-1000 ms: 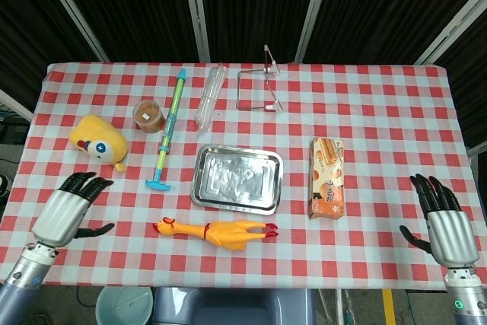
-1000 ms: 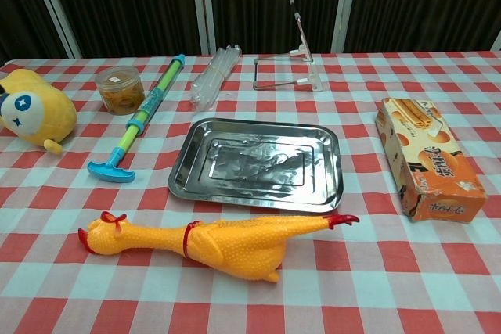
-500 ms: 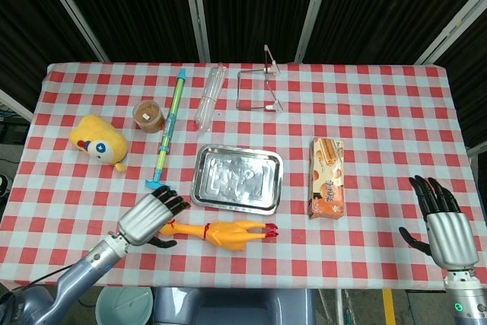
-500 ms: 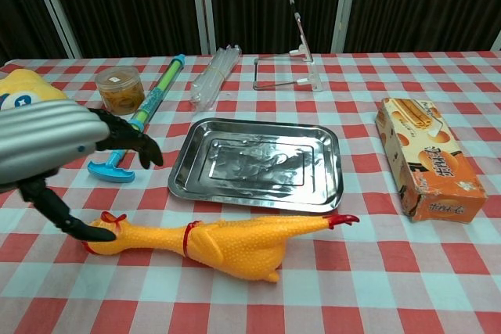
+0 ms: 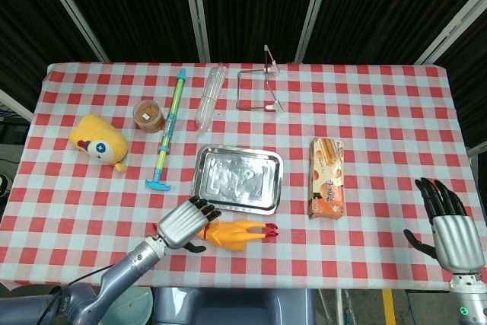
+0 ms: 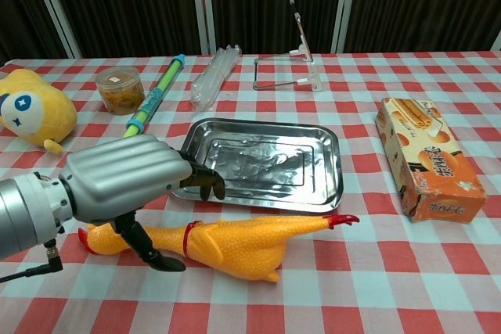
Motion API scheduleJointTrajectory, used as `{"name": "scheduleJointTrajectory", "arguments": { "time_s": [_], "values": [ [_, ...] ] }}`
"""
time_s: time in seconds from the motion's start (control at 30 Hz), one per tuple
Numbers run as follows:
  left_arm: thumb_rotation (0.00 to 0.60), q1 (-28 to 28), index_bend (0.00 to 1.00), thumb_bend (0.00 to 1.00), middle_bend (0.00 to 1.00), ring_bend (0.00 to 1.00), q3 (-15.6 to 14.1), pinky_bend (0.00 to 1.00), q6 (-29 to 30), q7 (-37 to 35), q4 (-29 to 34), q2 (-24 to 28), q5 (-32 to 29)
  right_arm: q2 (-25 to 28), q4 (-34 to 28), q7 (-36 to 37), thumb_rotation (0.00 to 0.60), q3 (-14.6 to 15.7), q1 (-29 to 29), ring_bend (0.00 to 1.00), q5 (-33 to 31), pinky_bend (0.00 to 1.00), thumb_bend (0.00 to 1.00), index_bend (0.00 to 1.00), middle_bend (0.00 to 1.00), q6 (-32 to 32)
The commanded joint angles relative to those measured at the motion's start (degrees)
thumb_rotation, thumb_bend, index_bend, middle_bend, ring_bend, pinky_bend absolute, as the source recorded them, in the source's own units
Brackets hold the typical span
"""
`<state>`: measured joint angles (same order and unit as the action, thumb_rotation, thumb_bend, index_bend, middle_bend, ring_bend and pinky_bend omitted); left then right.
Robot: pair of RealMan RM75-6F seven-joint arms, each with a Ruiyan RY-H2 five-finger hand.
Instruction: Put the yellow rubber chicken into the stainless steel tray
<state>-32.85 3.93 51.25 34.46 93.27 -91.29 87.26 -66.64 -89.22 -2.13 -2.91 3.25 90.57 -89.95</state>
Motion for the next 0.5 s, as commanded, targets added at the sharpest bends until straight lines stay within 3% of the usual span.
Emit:
{"name": "scheduleJointTrajectory", "arguments": {
  "time_s": [0.03,0.5],
  "values": [
    [0.600,0.02,0.26,0.07,0.33,0.27,-0.37,0.39,0.11,1.33,-1.16,-1.48,-1.90,-0.03,0.25,0.22,0.600,0.00,-0.14,0.06,-0.26,0.15,0.23,0.00,0.10,0.04],
    [0.600,0.16,0.25,0.18,0.35,0.29,-2.19,0.40,2.34,-0.19,-4.69,-6.50,-4.13,0.18,0.49,0.76,0.600,-0.02,-0.79,0.06,-1.08,0.15,0.23,0.00,0.10,-0.07]
  ]
}}
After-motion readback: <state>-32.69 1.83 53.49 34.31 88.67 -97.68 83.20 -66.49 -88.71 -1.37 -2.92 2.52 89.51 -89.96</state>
